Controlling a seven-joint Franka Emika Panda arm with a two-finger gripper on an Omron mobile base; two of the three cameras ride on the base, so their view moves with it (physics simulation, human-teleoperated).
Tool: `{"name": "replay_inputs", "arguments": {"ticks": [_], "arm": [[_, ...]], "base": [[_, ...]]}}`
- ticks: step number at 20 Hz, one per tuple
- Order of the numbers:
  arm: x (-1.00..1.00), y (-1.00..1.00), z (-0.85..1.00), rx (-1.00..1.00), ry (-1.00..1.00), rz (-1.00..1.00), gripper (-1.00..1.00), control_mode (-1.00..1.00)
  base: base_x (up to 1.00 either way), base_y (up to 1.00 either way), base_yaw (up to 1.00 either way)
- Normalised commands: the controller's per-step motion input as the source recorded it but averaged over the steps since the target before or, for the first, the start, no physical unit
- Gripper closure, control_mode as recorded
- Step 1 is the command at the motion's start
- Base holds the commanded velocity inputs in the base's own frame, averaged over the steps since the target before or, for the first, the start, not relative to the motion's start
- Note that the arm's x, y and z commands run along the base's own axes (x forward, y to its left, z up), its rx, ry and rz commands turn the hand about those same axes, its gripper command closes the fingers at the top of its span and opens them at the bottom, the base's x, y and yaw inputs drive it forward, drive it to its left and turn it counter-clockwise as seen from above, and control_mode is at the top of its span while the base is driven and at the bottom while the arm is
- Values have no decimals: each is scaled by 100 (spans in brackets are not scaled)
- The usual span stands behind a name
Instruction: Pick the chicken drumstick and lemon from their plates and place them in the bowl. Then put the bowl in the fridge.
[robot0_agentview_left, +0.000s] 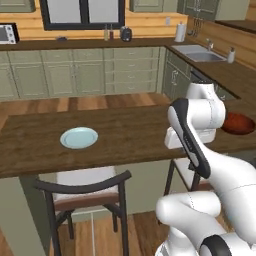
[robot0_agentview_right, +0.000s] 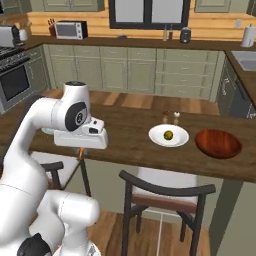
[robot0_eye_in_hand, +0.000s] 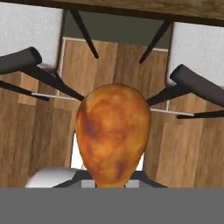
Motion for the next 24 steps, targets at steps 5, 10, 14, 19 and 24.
{"name": "replay_inputs", "arguments": {"ticks": [5,10,14,19,24], "arm": [[0,0,0,0,0,0,100,100],[0,0,0,0,0,0,100,100],[0,0,0,0,0,0,100,100],[0,0,0,0,0,0,100,100],[0,0,0,0,0,0,100,100]], "base": [[12,-100,17],[0,-100,2],[2,-100,0],[-16,-97,-9],[-41,-98,-32]]}}
